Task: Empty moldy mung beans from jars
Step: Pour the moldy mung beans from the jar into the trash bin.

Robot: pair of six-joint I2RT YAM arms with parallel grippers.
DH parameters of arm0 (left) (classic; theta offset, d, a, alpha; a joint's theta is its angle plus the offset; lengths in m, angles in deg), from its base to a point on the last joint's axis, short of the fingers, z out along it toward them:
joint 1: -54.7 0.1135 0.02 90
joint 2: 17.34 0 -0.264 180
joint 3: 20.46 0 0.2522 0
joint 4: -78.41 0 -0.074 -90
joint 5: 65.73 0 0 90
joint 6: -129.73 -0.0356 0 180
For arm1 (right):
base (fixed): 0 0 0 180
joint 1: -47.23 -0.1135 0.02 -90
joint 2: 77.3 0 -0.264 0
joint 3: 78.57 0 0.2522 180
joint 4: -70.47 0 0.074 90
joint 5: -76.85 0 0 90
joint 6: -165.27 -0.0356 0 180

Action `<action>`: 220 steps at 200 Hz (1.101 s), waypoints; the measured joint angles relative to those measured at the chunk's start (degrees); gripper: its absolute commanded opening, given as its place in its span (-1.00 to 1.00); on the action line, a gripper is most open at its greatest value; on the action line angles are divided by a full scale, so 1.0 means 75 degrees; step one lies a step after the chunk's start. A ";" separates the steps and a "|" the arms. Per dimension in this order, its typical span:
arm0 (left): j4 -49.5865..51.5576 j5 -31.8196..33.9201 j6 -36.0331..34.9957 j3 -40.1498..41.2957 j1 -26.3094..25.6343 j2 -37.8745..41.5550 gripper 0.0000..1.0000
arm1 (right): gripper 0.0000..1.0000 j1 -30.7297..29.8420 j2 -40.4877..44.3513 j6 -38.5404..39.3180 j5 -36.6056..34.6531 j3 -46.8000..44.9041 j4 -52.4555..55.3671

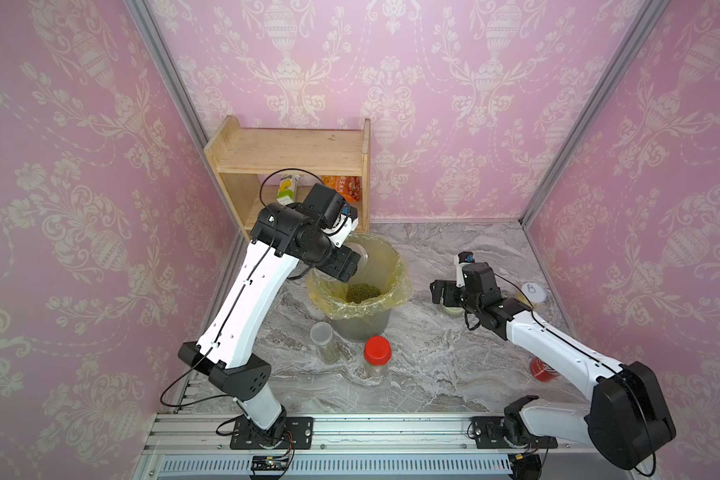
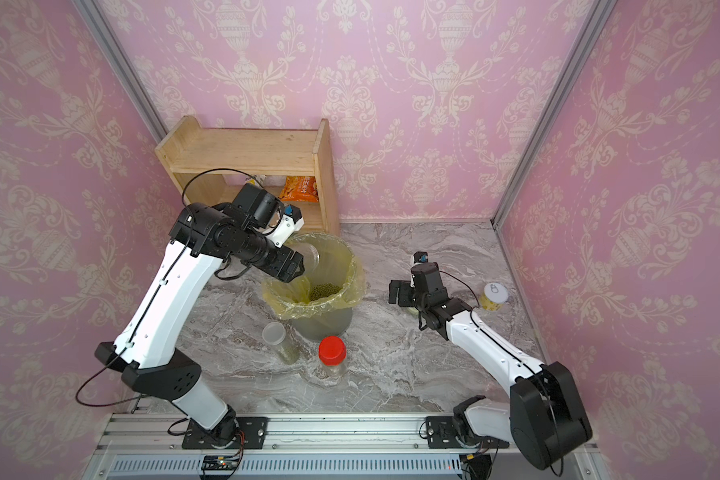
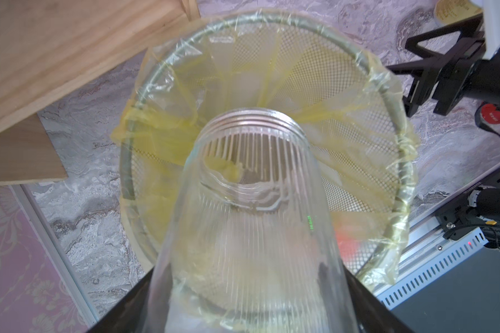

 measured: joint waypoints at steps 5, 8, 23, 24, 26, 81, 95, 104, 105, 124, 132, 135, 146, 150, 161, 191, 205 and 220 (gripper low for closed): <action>-0.0044 0.0000 0.0000 -0.0146 0.0000 -0.0137 -0.07 | 1.00 0.0000 -0.0003 0.0000 0.0000 0.0003 0.0003; -0.0087 0.0000 0.0000 -0.0187 0.0000 -0.0207 -0.07 | 1.00 0.0000 -0.0003 0.0003 0.0000 0.0006 0.0009; -0.0131 0.0032 0.0003 -0.0061 0.0000 -0.0350 -0.05 | 1.00 0.0000 -0.0003 0.0003 0.0026 0.0020 0.0067; -0.0131 0.0038 0.0003 -0.0026 0.0000 -0.0350 -0.05 | 1.00 0.0000 -0.0003 0.0003 0.0035 0.0020 0.0070; -0.0134 0.0044 0.0006 0.0012 0.0000 -0.0350 -0.05 | 1.00 0.0000 -0.0003 0.0003 0.0050 0.0026 0.0076; 0.0090 0.0271 0.0009 0.0239 0.0000 -0.0117 -0.08 | 1.00 0.0000 -0.0003 0.0003 0.0224 0.0073 0.0149; 0.0006 0.0251 0.0009 -0.0606 -0.0029 -0.0455 -0.08 | 1.00 0.0000 -0.0003 0.0003 0.0230 0.0073 0.0146; -0.0108 0.0236 0.0009 -0.0729 -0.0050 -0.0504 -0.08 | 1.00 0.0000 -0.0003 0.0003 0.0259 0.0076 0.0154; -0.0114 0.0233 0.0009 -0.0729 -0.0050 -0.0504 -0.08 | 1.00 0.0000 -0.0003 0.0003 0.0259 0.0076 0.0154; -0.0172 0.0256 0.0067 -0.0192 -0.0102 -0.0291 -0.05 | 1.00 0.0000 -0.0017 0.0003 0.0338 0.0102 0.0169; -0.0283 0.0283 0.0102 0.0414 -0.0125 -0.0017 -0.03 | 1.00 0.0000 -0.0017 0.0003 0.0364 0.0102 0.0169; -0.0326 0.0289 0.0128 0.0632 -0.0137 0.0093 -0.03 | 1.00 0.0000 -0.0017 0.0003 0.0373 0.0102 0.0169; -0.0370 0.0297 0.0201 0.1364 -0.0149 0.0475 -0.03 | 1.00 0.0000 -0.0017 0.0003 0.0391 0.0102 0.0169; -0.0335 0.0306 0.0213 0.1489 -0.0149 0.0560 -0.03 | 1.00 0.0000 -0.0017 0.0003 0.0391 0.0102 0.0172; -0.0213 0.0321 0.0213 0.1396 -0.0149 0.0592 -0.05 | 1.00 0.0000 -0.0017 0.0003 0.0391 0.0102 0.0169; -0.0111 0.0315 0.0207 -0.0711 -0.0149 -0.0277 -0.05 | 1.00 0.0000 -0.0015 0.0003 0.0391 0.0102 0.0175; -0.0245 0.0315 0.0210 -0.0667 -0.0149 -0.0256 -0.05 | 1.00 0.0000 -0.0015 0.0003 0.0393 0.0111 0.0204; -0.0504 0.0347 0.0213 0.0341 -0.0149 0.0192 -0.01 | 1.00 0.0000 0.0017 0.0000 0.0393 0.0117 0.0239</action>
